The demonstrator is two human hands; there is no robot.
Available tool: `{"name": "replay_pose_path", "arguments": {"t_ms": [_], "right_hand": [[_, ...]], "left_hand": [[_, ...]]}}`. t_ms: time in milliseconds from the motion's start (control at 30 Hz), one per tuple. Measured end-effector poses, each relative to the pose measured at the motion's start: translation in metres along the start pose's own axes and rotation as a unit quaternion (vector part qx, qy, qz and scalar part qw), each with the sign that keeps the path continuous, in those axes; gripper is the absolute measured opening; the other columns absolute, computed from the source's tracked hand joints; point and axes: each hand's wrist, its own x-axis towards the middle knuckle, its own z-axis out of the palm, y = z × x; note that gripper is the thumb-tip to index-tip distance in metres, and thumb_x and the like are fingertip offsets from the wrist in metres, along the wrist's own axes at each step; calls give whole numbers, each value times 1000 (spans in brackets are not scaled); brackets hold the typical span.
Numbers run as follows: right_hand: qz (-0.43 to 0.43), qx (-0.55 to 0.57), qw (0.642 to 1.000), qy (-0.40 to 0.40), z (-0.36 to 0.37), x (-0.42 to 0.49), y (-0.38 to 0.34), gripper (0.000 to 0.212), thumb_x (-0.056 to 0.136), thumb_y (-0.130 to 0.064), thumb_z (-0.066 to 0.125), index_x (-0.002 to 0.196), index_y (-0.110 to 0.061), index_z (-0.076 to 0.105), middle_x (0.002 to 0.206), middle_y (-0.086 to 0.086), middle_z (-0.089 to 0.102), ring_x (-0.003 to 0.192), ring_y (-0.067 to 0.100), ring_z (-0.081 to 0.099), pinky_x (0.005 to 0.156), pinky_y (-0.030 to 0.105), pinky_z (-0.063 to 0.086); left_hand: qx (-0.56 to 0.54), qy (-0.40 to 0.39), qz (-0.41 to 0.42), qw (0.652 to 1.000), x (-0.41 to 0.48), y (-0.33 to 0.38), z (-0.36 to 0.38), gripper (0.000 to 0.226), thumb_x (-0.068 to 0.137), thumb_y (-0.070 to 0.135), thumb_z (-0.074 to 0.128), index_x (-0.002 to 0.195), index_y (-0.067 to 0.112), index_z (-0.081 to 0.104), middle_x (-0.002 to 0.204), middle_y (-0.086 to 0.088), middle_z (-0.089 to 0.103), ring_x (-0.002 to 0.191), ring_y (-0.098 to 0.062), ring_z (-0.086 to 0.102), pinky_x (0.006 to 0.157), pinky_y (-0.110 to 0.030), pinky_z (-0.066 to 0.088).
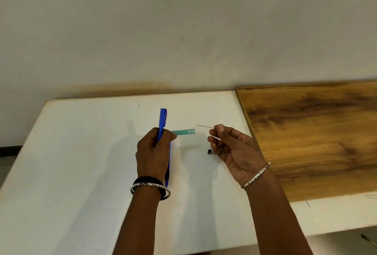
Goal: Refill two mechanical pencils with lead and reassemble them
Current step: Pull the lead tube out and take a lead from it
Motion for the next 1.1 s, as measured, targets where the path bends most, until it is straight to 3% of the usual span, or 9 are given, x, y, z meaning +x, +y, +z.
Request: {"name": "replay_pose_path", "arguments": {"t_ms": [133, 367, 500, 733, 867, 1000, 1100], "right_hand": [[2, -44, 998, -34, 11, -1, 8, 13, 85, -19, 67, 92, -10, 73, 97, 10, 76, 86, 22, 74, 67, 28, 60], [-63, -92, 994, 11, 15, 4, 19, 13, 86, -11, 67, 97, -4, 71, 85, 12, 75, 71, 19, 72, 64, 26, 60], [-143, -195, 970, 38, 10, 10, 17, 7, 87, -13, 68, 91, -9, 72, 80, 10, 75, 66, 19, 69, 60, 25, 59], [-176, -268, 946, 42, 4, 14, 17, 9, 89, -16, 66, 92, -8, 70, 81, 8, 75, 72, 16, 72, 57, 18, 55], [-205, -278, 933, 101, 6, 15, 21, 4, 89, -16, 66, 86, -14, 69, 84, 7, 75, 77, 18, 72, 58, 26, 59], [-236, -265, 924, 140, 2, 15, 15, 10, 89, -17, 66, 80, -21, 67, 81, 3, 74, 73, 17, 72, 59, 31, 59], [-224, -247, 931, 151, -2, 15, 12, 8, 90, -18, 66, 82, -19, 68, 79, 2, 75, 68, 14, 70, 55, 25, 56]], "left_hand": [[32, -51, -7, 998, -2, -1, 4, 13, 79, 23, 70, 72, 13, 66, 54, 3, 43, 53, -16, 38, 54, -29, 33], [76, -110, -14, 991, -2, -2, 5, 11, 78, 24, 74, 76, 15, 70, 55, 4, 45, 51, -14, 40, 57, -28, 37], [90, -119, -6, 989, -5, 0, 5, 10, 77, 35, 75, 75, 25, 71, 61, 2, 50, 53, -13, 42, 56, -25, 38], [169, -140, 7, 975, -5, -3, 0, 9, 72, 41, 78, 70, 34, 74, 67, 6, 65, 63, -8, 54, 58, -16, 39], [218, -128, 16, 967, -3, -8, -2, 11, 71, 39, 80, 65, 34, 72, 48, 19, 60, 49, -1, 54, 49, -10, 36], [280, -69, 45, 956, -1, -13, -3, 15, 72, 39, 79, 65, 28, 72, 60, -1, 66, 51, -16, 54, 54, -26, 46], [318, -44, 41, 946, -2, -15, 0, 23, 72, 41, 78, 68, 19, 73, 59, -4, 64, 50, -17, 54, 51, -24, 43]]}}
